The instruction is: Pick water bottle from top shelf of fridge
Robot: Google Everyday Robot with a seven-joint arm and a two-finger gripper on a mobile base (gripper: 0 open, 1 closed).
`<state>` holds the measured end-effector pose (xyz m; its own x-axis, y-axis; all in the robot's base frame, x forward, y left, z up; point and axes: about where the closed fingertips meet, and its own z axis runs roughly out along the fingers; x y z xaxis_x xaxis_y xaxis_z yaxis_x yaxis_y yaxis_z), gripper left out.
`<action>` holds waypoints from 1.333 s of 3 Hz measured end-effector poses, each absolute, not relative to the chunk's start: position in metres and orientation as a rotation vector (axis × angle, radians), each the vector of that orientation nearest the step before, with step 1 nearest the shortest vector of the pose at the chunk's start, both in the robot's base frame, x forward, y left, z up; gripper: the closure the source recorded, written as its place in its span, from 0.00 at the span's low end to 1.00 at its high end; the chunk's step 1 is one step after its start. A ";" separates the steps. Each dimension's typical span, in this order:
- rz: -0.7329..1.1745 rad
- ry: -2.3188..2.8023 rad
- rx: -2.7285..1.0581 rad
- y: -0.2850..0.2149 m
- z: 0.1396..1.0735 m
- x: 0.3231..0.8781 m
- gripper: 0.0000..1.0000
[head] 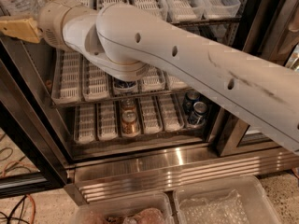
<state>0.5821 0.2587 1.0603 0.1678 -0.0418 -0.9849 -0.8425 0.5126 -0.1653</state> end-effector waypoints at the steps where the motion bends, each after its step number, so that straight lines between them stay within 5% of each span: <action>1: 0.677 1.280 -0.885 0.259 1.062 0.590 0.26; 2: 0.677 1.266 -0.884 0.262 1.066 0.599 0.25; 4: 0.700 1.259 -0.864 0.268 1.066 0.603 0.67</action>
Offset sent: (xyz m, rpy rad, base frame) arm 0.0320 0.0039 0.0090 0.0103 -0.0352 -0.0056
